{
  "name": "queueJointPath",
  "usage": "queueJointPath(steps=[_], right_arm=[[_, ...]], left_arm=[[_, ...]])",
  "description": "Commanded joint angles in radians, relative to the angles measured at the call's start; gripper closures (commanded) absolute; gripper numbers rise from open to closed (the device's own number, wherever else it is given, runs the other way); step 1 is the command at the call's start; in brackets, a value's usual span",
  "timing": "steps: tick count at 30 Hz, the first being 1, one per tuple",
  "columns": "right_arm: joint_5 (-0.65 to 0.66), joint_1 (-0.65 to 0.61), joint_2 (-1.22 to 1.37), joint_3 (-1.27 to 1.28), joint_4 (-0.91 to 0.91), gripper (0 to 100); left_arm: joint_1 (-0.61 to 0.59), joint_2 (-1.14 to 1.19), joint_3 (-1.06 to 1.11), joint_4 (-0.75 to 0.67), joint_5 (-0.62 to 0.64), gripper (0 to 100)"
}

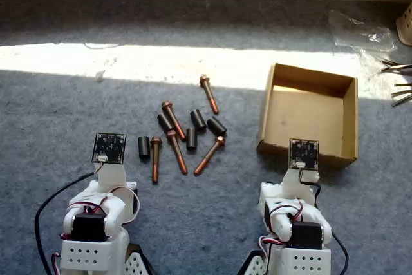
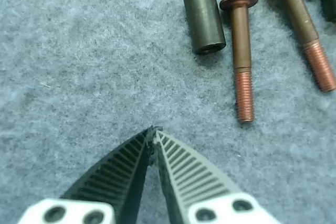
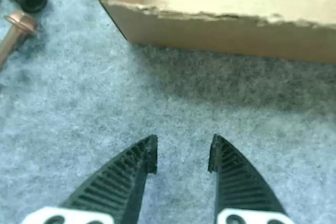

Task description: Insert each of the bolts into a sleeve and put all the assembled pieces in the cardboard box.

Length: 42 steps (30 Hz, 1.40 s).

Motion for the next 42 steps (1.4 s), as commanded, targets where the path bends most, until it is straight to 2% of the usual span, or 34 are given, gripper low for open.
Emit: queueJointPath(steps=[1, 18, 20, 24, 26, 34, 36, 42], right_arm=[[-0.002, -0.007, -0.007, 0.113, -0.019, 84.3], [0.000, -0.007, -0.007, 0.113, -0.016, 84.4], [0.000, -0.007, -0.005, 0.113, -0.015, 86.3], [0.000, -0.007, -0.005, 0.113, -0.015, 99.8], [0.000, -0.007, -0.005, 0.113, -0.015, 97.7], [0.002, -0.008, -0.007, 0.114, -0.024, 99.5], [0.052, -0.008, -0.007, 0.114, -0.024, 99.5], [0.384, -0.101, -0.007, 0.117, -0.021, 99.5]], left_arm=[[-0.005, -0.010, 0.021, 0.009, -0.006, 99], [-0.004, -0.010, 0.021, 0.006, -0.005, 99], [-0.004, -0.010, 0.021, 0.006, -0.006, 99], [-0.005, -0.010, 0.021, 0.006, -0.005, 99], [-0.005, -0.010, 0.021, 0.006, -0.005, 99], [-0.008, -0.010, 0.021, 0.009, -0.003, 99], [-0.008, -0.010, 0.021, 0.008, -0.003, 99], [-0.005, -0.010, 0.021, -0.012, -0.009, 99]])
